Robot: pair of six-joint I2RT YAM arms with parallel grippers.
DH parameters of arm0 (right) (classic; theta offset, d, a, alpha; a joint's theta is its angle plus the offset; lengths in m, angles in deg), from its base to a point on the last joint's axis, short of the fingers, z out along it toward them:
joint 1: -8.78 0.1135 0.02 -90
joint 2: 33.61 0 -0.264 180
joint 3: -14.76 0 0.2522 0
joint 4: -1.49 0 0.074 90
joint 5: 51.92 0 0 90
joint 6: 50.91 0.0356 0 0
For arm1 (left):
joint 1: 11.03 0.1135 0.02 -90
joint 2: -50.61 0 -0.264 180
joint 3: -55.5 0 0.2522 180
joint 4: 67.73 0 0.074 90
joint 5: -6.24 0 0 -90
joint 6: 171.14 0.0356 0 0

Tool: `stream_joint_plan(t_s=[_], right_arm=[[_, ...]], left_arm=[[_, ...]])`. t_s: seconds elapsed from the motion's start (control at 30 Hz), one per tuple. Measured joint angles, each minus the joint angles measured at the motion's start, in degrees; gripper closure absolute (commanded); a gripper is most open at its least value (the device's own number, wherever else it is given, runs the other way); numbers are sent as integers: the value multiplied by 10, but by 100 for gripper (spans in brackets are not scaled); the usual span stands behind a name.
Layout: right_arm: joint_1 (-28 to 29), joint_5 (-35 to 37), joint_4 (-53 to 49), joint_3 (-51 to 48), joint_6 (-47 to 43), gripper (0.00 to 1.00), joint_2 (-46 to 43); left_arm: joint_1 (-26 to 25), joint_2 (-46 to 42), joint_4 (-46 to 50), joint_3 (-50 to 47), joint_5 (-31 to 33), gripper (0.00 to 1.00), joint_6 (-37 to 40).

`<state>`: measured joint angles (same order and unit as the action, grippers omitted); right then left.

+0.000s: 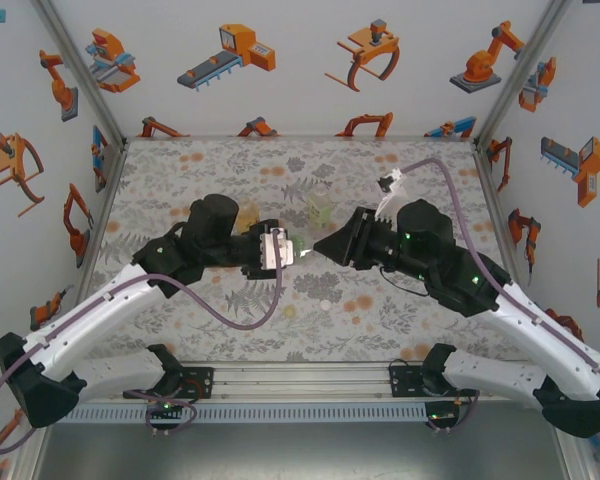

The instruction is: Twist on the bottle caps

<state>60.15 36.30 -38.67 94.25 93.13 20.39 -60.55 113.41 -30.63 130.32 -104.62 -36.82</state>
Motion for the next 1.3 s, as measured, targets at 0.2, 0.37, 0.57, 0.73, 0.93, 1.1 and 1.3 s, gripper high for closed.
stream_joint_plan(t_s=[0.2, 0.37, 0.57, 0.73, 0.93, 1.1, 1.3], right_arm=[[-23, 14, -1, -42, 174, 100, -3], [-22, 26, 1, -43, 198, 72, -10], [-22, 25, -4, -4, 82, 31, -2], [-22, -4, -8, 52, -84, 29, -5], [-22, -80, -1, 70, -315, 29, -38], [-22, -168, -19, 77, -522, 31, -42], [-21, -293, -57, 82, -744, 37, -39]], left_arm=[[-13, 15, -18, -16, 50, 100, 8], [-15, 16, -31, -16, 57, 100, 14], [-27, 13, -62, -14, 33, 100, 15], [-30, -4, -75, -13, 3, 100, 14], [-30, -7, -42, 4, -41, 100, 14], [-30, -7, -11, 22, -75, 100, 14], [-30, -5, 25, 31, -101, 100, 10]])
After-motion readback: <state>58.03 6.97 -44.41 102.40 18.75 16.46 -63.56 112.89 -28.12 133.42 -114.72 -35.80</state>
